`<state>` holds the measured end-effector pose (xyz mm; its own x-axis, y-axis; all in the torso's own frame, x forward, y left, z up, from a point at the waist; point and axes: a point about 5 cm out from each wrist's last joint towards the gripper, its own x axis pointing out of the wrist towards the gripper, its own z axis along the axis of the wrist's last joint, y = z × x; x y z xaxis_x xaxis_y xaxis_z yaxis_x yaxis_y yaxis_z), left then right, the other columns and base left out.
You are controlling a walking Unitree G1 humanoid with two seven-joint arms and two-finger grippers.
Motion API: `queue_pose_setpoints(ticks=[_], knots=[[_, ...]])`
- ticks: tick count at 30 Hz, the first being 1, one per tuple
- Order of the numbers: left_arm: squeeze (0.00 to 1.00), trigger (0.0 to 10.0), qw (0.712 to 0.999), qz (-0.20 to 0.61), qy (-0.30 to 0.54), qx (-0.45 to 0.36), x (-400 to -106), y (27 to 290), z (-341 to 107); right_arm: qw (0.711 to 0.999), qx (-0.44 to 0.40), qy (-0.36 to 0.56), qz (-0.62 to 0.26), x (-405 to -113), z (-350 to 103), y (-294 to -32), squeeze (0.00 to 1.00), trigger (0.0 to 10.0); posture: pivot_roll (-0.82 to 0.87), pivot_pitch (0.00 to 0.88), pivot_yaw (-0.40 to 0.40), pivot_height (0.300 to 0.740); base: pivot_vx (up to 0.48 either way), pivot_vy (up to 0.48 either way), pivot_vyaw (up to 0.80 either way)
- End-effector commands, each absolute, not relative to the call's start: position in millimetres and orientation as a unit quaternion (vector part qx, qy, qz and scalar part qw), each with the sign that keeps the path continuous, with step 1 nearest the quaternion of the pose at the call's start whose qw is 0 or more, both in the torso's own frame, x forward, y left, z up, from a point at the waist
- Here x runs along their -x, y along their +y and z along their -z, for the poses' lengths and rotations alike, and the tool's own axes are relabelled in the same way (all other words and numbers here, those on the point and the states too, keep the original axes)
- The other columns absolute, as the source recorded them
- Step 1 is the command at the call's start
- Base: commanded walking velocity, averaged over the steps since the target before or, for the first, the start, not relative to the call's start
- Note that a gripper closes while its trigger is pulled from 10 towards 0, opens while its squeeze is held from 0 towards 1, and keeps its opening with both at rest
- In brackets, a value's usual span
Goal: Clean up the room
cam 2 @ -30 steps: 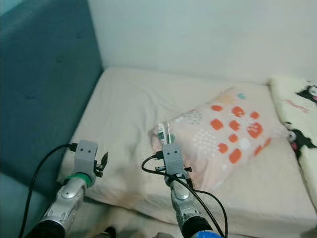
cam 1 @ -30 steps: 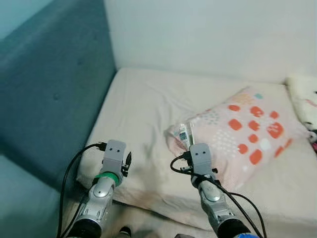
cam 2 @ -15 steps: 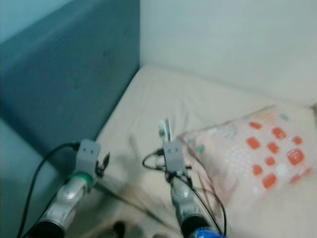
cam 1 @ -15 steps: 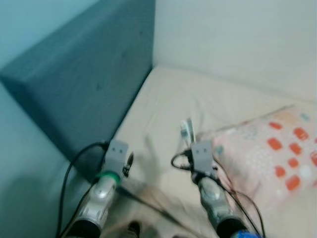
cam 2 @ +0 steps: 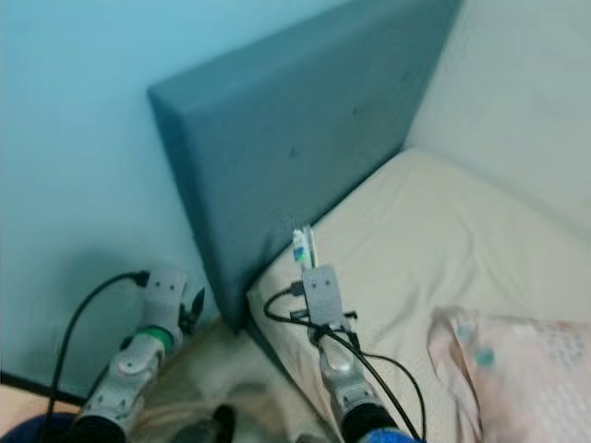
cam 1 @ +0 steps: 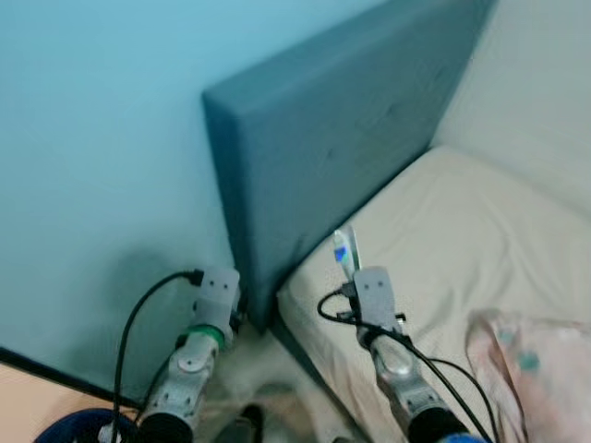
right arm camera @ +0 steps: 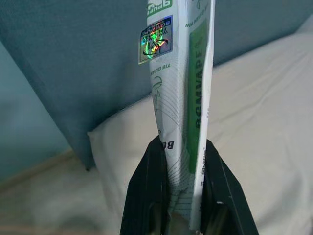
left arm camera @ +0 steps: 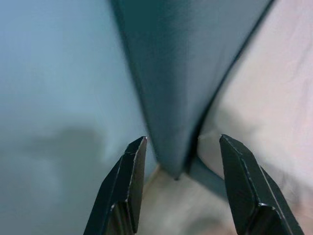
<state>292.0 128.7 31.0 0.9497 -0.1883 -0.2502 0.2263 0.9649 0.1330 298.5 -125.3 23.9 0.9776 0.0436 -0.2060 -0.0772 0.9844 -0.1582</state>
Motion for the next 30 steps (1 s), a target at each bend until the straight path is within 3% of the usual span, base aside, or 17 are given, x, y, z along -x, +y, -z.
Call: queue_pose_setpoints(ticks=[1,30], knots=[[0.00,10.0,0.982,0.108,0.131,-0.079,-288.2,128.8,-26.1,0.989,0.078,0.123,-0.028,-290.0,-13.4,-125.8,0.00,10.0,0.02,0.076,-0.005,0.740,0.000,0.000,0.80],[0.00,10.0,0.982,0.109,0.135,-0.074,-286.9,128.9,-25.5,0.989,0.076,0.124,-0.032,-290.4,-13.4,-124.3,0.00,10.0,0.03,0.063,-0.008,0.740,0.000,0.000,0.80]])
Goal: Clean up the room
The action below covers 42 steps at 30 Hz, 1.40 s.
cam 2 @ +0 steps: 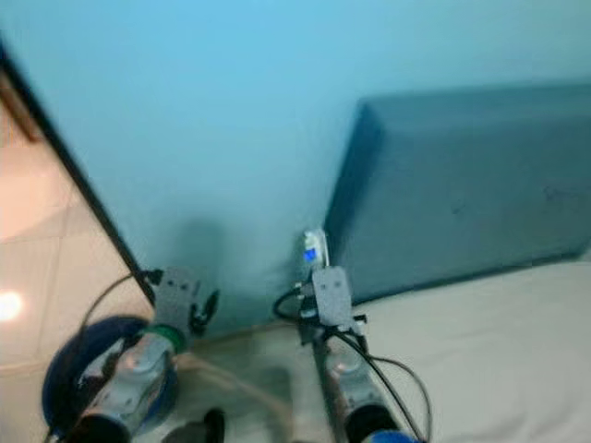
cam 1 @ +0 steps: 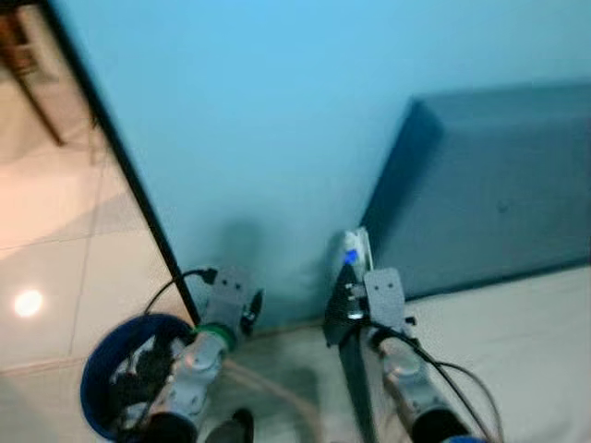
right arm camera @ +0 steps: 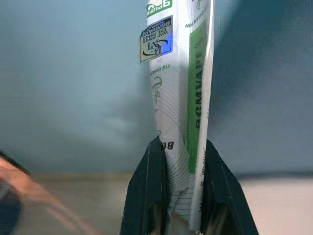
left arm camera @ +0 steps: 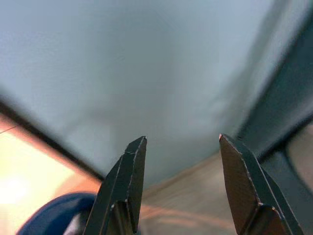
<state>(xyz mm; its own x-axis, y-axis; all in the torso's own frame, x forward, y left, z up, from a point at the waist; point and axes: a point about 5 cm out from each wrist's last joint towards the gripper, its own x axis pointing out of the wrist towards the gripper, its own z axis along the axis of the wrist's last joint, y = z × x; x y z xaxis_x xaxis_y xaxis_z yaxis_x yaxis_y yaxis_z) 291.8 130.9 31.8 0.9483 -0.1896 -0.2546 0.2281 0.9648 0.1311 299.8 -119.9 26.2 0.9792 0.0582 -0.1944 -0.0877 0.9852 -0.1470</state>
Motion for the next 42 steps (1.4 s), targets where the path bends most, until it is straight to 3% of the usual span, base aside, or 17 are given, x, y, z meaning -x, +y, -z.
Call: queue_pose_setpoints(ticks=[1,30,35,42], knots=[[0.00,10.0,0.982,0.109,0.135,-0.074,-286.9,129.0,-25.5,0.989,0.076,0.124,-0.032,-290.3,-13.4,-124.3,0.00,10.0,0.03,0.063,-0.008,0.740,0.000,0.000,0.80],[0.00,10.0,0.977,0.103,0.171,-0.080,-283.4,136.6,-16.4,0.987,0.072,0.141,-0.034,-288.0,-8.6,-124.6,0.00,10.0,0.03,0.081,-0.008,0.740,0.000,0.000,0.80],[0.00,10.0,0.970,0.103,0.202,-0.087,-276.7,144.1,-5.3,0.979,0.072,0.187,-0.035,-278.8,5.8,-127.9,0.00,10.0,0.03,0.082,-0.007,0.740,0.000,0.000,0.80],[0.00,10.0,0.963,0.093,0.237,-0.090,-268.1,154.2,7.6,0.946,0.108,0.300,-0.062,-260.4,33.2,-133.4,0.00,10.0,0.03,0.086,-0.007,0.740,0.000,0.000,0.00]])
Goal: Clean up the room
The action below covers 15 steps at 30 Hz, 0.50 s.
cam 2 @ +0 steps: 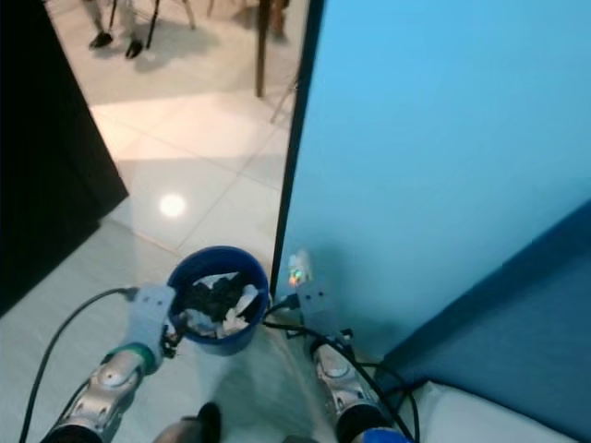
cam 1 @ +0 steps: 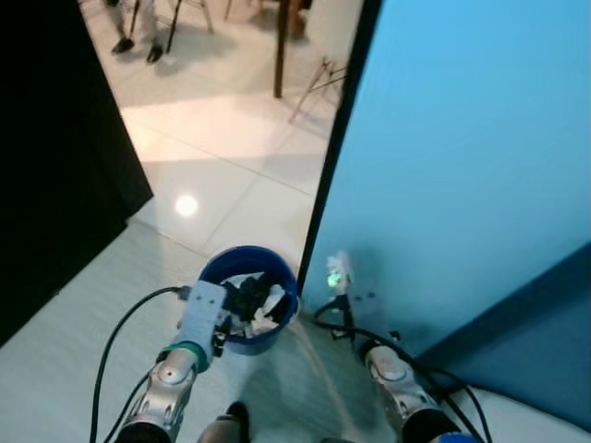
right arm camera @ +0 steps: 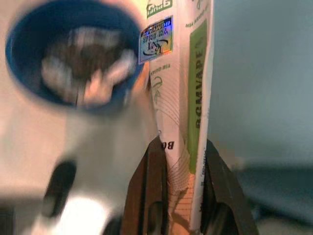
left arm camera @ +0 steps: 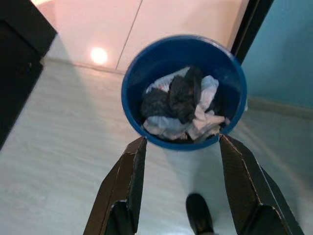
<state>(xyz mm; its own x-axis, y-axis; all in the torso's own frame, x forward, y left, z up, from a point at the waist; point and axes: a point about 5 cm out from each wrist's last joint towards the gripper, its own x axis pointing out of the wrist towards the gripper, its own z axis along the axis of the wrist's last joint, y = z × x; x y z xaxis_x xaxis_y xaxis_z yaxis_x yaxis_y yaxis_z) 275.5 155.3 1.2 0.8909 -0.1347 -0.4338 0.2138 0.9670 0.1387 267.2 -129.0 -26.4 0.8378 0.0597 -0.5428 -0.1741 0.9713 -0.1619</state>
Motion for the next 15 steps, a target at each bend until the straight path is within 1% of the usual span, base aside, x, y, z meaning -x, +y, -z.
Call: queue_pose_setpoints(ticks=[1,6,8,15], knots=[[0.00,10.0,0.963,0.093,0.237,-0.090,-268.1,154.2,7.6,0.946,0.108,0.300,-0.062,-260.4,33.2,-133.4,0.00,10.0,0.03,0.086,-0.007,0.740,0.000,0.000,0.00],[0.00,10.0,0.961,0.088,0.246,-0.092,-264.8,156.1,10.9,0.946,0.109,0.300,-0.061,-258.5,34.6,-134.9,0.00,10.0,0.03,0.089,-0.016,0.740,0.000,0.000,0.00],[0.00,10.0,0.961,0.087,0.246,-0.091,-264.9,156.3,10.8,0.947,0.106,0.296,-0.060,-258.9,34.0,-134.0,0.00,10.0,0.03,0.089,-0.015,0.740,0.000,0.383,0.00],[0.00,10.0,0.961,0.090,0.241,-0.098,-270.1,155.1,7.8,0.950,0.098,0.293,-0.053,-261.6,31.8,-133.6,0.00,10.0,0.03,0.089,-0.006,0.740,0.000,0.480,0.00]])
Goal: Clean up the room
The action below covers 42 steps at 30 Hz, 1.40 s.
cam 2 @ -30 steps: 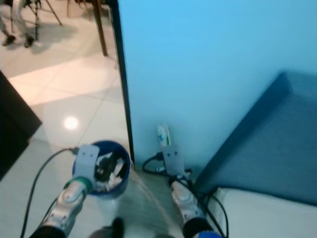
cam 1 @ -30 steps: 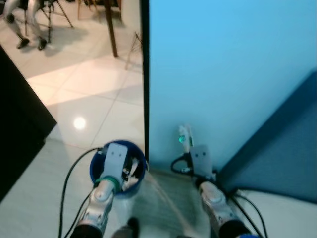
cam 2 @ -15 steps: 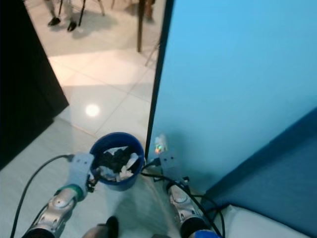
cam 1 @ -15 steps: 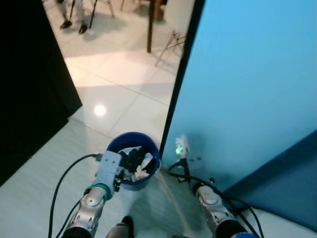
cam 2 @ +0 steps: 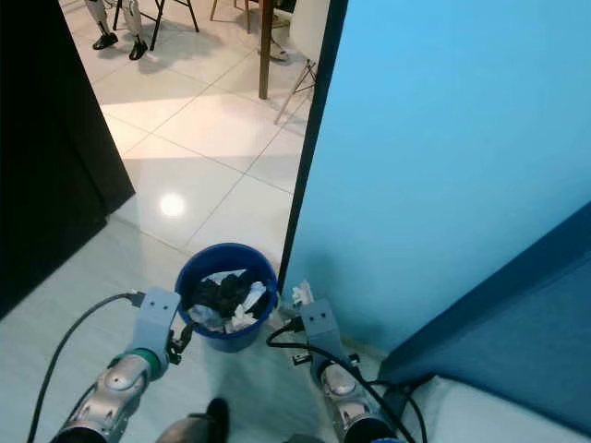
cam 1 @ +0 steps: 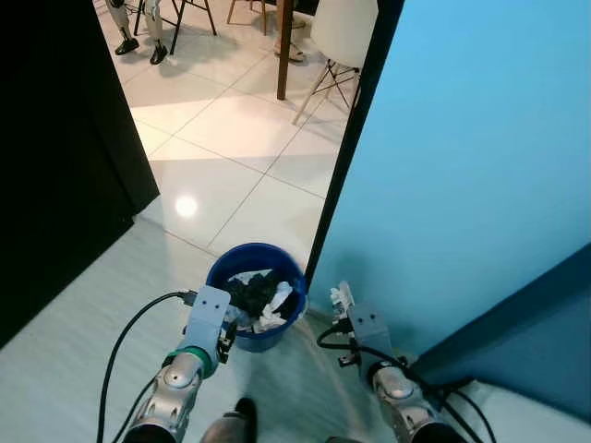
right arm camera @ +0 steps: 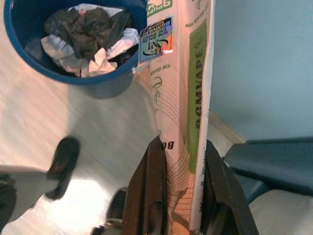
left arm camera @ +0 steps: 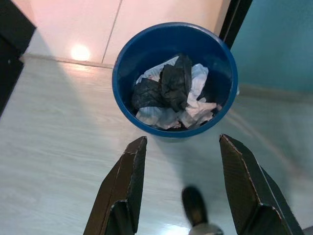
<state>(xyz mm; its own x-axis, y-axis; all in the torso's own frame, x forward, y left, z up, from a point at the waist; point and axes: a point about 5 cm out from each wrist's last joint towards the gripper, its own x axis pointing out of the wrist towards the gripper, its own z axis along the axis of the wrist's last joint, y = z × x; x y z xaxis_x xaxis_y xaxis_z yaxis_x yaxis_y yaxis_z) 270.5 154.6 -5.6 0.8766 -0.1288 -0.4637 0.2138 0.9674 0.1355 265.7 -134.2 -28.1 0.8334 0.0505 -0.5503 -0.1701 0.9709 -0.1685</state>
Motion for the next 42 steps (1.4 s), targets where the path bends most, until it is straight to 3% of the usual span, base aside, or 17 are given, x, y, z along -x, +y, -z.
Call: queue_pose_setpoints(ticks=[1,10,21,42], knots=[[0.00,10.0,0.962,0.090,0.239,-0.098,-271.3,154.8,6.7,0.950,0.098,0.293,-0.053,-261.8,31.8,-133.6,0.00,10.0,0.03,0.089,-0.006,0.740,0.000,0.480,0.00],[0.00,10.0,0.960,0.101,0.234,-0.113,-274.7,153.7,3.3,0.951,0.095,0.290,-0.052,-262.6,30.9,-133.0,0.00,10.0,0.03,0.084,-0.005,0.740,0.000,0.320,0.00],[0.00,10.0,0.955,0.106,0.254,-0.108,-271.2,154.8,7.5,0.953,0.090,0.286,-0.052,-264.4,29.2,-130.2,0.00,10.0,0.04,0.078,0.000,0.740,0.000,-0.438,0.00],[0.00,10.0,0.965,0.075,0.242,-0.067,-275.7,153.1,3.4,0.942,0.104,0.313,-0.068,-261.1,34.2,-130.1,0.00,10.0,0.03,0.083,-0.009,0.740,0.015,0.000,0.00]])
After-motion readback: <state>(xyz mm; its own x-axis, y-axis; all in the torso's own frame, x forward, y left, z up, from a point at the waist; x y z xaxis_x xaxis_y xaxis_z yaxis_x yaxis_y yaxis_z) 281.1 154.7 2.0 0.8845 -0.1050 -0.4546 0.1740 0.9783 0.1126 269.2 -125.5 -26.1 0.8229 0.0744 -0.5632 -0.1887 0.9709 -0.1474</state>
